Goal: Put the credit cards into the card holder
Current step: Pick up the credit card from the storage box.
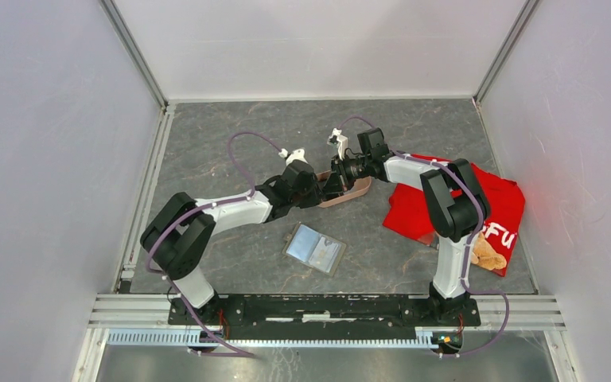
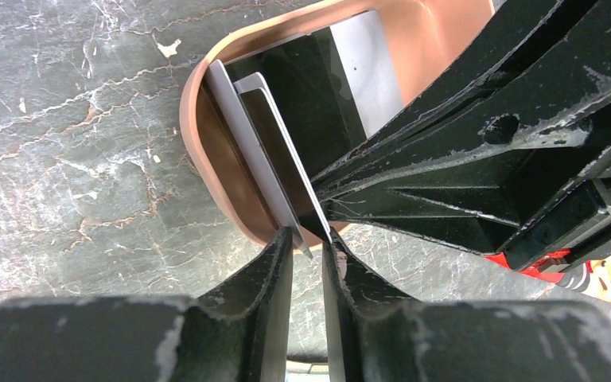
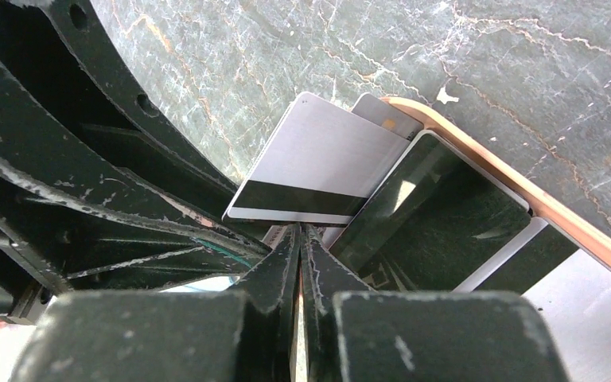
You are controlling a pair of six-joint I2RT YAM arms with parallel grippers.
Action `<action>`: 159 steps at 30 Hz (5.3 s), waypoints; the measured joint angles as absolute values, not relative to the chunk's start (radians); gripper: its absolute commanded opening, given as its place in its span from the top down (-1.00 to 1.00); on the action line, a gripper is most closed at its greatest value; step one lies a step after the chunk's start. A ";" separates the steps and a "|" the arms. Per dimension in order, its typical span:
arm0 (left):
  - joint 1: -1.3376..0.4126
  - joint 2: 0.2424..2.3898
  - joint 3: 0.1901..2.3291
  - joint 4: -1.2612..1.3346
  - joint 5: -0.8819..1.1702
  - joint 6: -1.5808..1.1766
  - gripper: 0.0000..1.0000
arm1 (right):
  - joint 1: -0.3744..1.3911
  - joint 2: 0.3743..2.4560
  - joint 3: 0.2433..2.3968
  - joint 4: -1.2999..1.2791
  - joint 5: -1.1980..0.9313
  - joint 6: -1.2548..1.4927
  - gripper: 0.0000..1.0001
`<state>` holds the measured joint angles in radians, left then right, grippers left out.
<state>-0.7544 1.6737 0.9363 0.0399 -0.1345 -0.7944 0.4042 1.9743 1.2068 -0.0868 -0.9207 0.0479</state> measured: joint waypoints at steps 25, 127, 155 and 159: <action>-0.755 1.665 0.979 -0.055 -0.129 -0.792 0.96 | 0.374 1.974 1.207 -0.092 -0.915 0.039 0.89; -0.402 0.961 0.538 0.988 0.808 -0.870 -0.99 | 0.321 1.337 0.953 0.534 -1.408 0.610 1.00; -0.498 0.905 0.315 1.239 0.743 -0.549 -0.99 | 0.380 0.993 1.184 -1.247 -1.223 -1.587 1.00; -0.521 0.900 0.315 1.213 0.743 -0.546 -0.99 | 0.380 0.987 1.173 -1.252 -1.185 -1.627 1.00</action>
<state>-0.5205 0.8997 0.3149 1.2125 0.7433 -0.5465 0.3798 0.9867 1.1732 -1.2518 -1.1851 -1.6268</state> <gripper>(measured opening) 0.994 0.006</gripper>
